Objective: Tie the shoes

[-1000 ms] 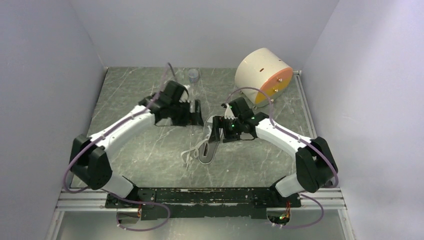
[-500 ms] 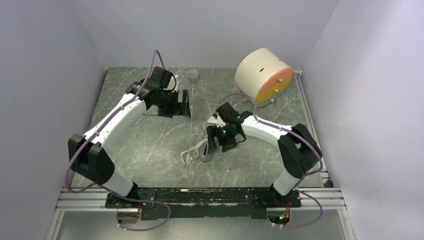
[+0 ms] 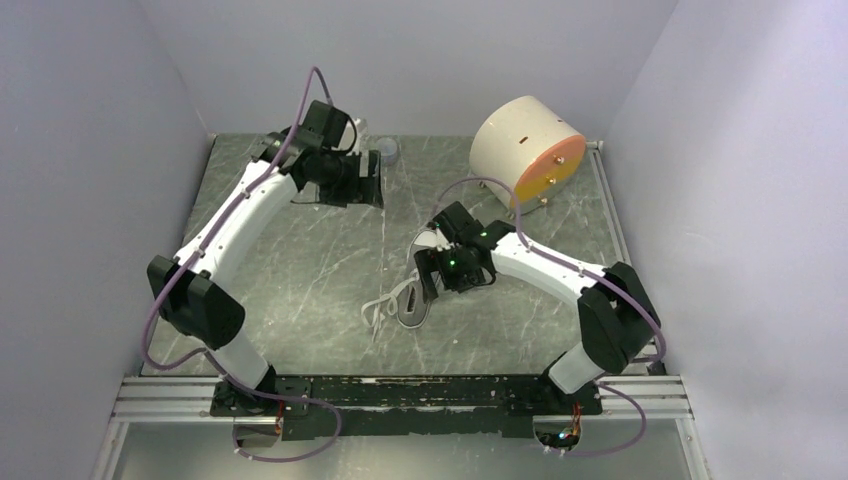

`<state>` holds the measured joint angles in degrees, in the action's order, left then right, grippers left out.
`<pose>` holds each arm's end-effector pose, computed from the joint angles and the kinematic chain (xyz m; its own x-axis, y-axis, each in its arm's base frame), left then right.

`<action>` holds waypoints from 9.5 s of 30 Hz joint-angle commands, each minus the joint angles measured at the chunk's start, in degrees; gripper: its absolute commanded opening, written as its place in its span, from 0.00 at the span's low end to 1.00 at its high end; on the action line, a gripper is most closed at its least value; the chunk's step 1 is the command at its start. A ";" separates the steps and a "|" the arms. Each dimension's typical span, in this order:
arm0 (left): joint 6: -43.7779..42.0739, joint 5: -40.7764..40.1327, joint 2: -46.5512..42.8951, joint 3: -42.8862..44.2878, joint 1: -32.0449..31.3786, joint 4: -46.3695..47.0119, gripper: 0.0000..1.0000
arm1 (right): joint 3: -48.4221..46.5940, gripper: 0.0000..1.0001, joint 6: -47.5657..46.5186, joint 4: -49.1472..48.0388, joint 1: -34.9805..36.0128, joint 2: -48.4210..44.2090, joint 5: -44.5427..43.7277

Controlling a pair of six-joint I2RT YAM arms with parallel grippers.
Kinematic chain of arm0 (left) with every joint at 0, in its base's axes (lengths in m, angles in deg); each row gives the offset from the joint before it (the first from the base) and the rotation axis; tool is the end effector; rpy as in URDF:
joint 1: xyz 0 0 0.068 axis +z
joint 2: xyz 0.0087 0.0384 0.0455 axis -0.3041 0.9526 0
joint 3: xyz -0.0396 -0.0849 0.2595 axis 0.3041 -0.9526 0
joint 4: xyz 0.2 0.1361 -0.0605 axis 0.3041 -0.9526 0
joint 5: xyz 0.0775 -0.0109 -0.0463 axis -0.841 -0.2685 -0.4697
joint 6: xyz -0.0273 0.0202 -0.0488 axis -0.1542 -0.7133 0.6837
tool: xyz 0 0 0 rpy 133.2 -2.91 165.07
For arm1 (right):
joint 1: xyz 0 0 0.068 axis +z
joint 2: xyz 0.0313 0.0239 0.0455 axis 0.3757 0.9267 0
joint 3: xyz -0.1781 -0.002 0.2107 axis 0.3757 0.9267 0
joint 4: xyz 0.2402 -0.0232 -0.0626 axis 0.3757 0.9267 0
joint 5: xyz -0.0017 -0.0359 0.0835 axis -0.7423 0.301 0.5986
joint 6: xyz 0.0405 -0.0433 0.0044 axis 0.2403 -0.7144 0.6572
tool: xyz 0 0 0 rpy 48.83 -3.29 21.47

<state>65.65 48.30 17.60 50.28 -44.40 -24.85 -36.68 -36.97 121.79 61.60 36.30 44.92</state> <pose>0.2956 -0.1563 0.3595 -0.8669 0.0291 -0.4976 0.2226 0.9159 -0.3341 0.2169 0.1888 0.2110 -0.9042 -0.3100 -0.2939 -0.3914 0.8769 0.2792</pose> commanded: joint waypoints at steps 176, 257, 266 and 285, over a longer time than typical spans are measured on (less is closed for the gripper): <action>5.82 19.89 -10.09 -30.11 -4.58 15.86 0.05 | 3.13 0.00 -7.60 -1.58 1.14 -18.53 6.62; 4.89 20.25 -11.64 -35.94 -4.50 16.74 0.05 | 24.37 0.00 30.18 -6.64 14.30 -11.02 -33.58; 5.40 18.02 -12.01 -40.03 -4.50 17.12 0.05 | 20.19 0.00 16.89 -8.82 14.37 -34.43 -31.73; 2.60 1.05 -18.80 -48.56 -17.11 46.69 0.95 | 7.67 0.00 -4.11 -11.17 12.37 -34.56 -18.93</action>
<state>75.72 50.77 -0.04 4.88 -55.48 1.05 -28.18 -38.23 110.86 75.32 1.49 26.47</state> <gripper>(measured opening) 0.967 0.008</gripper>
